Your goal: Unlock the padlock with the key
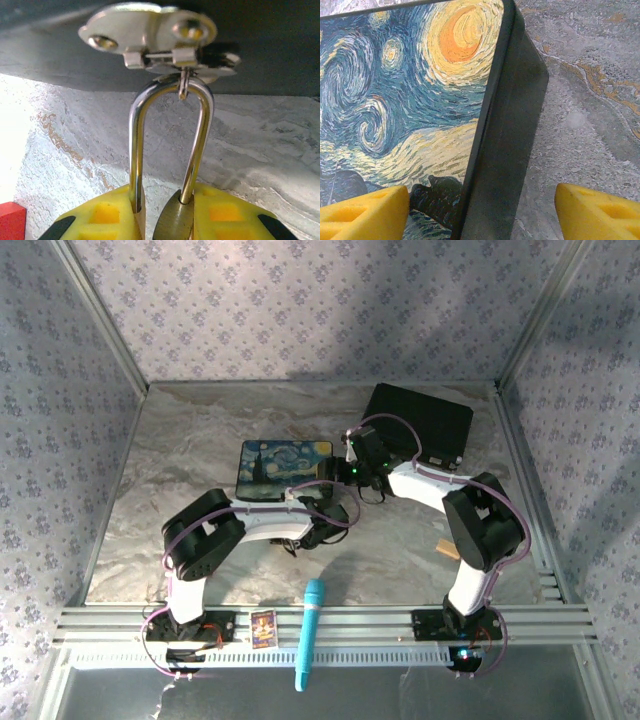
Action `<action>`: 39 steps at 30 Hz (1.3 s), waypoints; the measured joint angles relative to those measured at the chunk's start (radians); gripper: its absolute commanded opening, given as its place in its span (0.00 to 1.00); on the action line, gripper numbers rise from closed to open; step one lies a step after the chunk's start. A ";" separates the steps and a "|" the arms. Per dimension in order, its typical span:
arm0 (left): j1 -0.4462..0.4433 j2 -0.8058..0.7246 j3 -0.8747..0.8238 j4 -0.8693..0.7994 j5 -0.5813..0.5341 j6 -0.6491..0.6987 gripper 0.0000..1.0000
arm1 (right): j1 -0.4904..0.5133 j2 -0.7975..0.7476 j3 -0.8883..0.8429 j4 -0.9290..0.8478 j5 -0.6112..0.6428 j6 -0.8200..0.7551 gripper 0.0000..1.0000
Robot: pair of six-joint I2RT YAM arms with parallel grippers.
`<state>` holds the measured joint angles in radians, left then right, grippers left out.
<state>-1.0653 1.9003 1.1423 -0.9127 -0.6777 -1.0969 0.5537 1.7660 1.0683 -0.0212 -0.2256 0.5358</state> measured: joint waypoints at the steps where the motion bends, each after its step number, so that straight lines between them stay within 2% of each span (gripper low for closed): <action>1: 0.000 0.000 0.000 0.003 0.001 0.000 0.28 | 0.000 0.000 0.000 0.000 0.000 0.000 0.78; 6: -0.001 -0.007 -0.009 0.024 0.008 0.007 0.32 | -0.003 0.000 0.000 0.000 -0.004 0.000 0.78; 9: -0.004 -0.007 -0.009 0.032 0.011 0.014 0.55 | -0.003 0.002 0.000 0.000 -0.007 0.002 0.78; 12: -0.008 -0.009 -0.010 0.046 0.018 0.016 0.64 | -0.004 0.002 0.001 0.000 -0.008 0.004 0.78; 23: -0.011 -0.062 -0.053 0.095 0.071 0.066 0.65 | -0.009 0.003 0.003 -0.001 -0.018 0.003 0.80; 25: -0.011 -0.083 -0.063 0.106 0.096 0.082 0.77 | -0.014 0.003 0.011 -0.014 -0.025 -0.003 0.83; 27: -0.013 -0.126 -0.085 0.124 0.122 0.096 0.85 | -0.023 0.003 0.024 -0.040 -0.031 -0.019 0.89; 29: -0.013 -0.188 -0.108 0.147 0.143 0.111 0.92 | -0.035 0.003 0.042 -0.073 -0.033 -0.046 0.99; 33: 0.008 -0.340 -0.137 0.192 0.177 0.144 1.00 | -0.068 -0.006 0.103 -0.152 -0.034 -0.102 0.99; 39: 0.108 -0.589 -0.222 0.310 0.276 0.188 1.00 | -0.081 -0.165 0.140 -0.181 -0.036 -0.180 0.99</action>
<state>-0.9573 1.3109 0.9199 -0.6029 -0.4015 -0.9085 0.4728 1.6012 1.2079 -0.2024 -0.2615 0.3561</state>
